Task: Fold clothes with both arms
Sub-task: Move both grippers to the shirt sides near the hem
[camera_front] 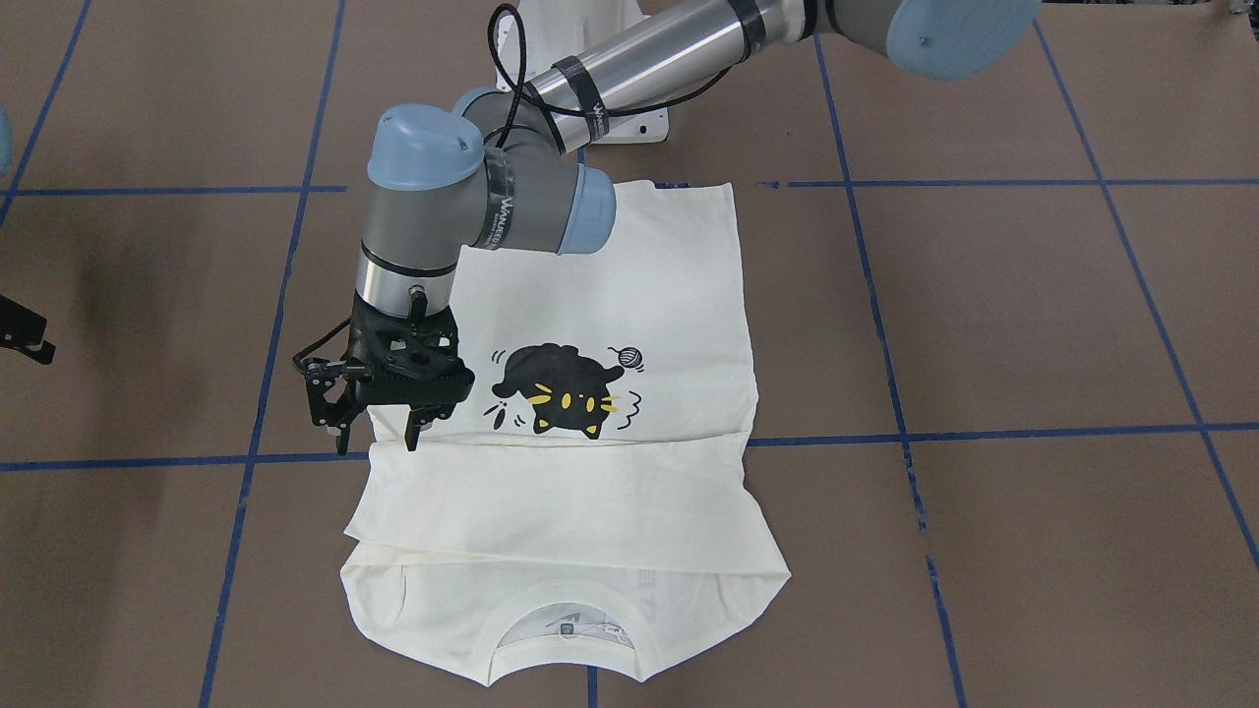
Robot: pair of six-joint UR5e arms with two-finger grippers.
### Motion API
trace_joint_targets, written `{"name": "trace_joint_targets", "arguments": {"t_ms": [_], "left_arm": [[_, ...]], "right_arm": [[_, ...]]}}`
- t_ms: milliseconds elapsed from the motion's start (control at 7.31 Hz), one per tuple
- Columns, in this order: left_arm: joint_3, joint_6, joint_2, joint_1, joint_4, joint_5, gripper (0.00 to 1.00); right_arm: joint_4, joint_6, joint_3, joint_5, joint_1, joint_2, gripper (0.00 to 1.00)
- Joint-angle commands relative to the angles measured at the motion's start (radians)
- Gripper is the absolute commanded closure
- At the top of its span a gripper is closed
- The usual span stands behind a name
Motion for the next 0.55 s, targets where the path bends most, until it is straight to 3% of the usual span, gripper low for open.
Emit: {"name": "trace_joint_targets", "arguments": {"t_ms": [0, 137, 411], "left_arm": [[-0.088, 0.072, 0.07, -0.005, 0.016, -0.052, 0.0], [-0.225, 0.103, 0.165, -0.009, 0.081, -0.125, 0.0], [-0.546, 0.215, 0.362, -0.015, 0.282, -0.14, 0.0]], "right_arm": [[0.018, 0.089, 0.029, 0.002, -0.006, 0.007, 0.0], [0.088, 0.23, 0.047, -0.006, -0.068, 0.006, 0.0], [0.248, 0.526, 0.079, -0.106, -0.232, 0.001, 0.0]]}}
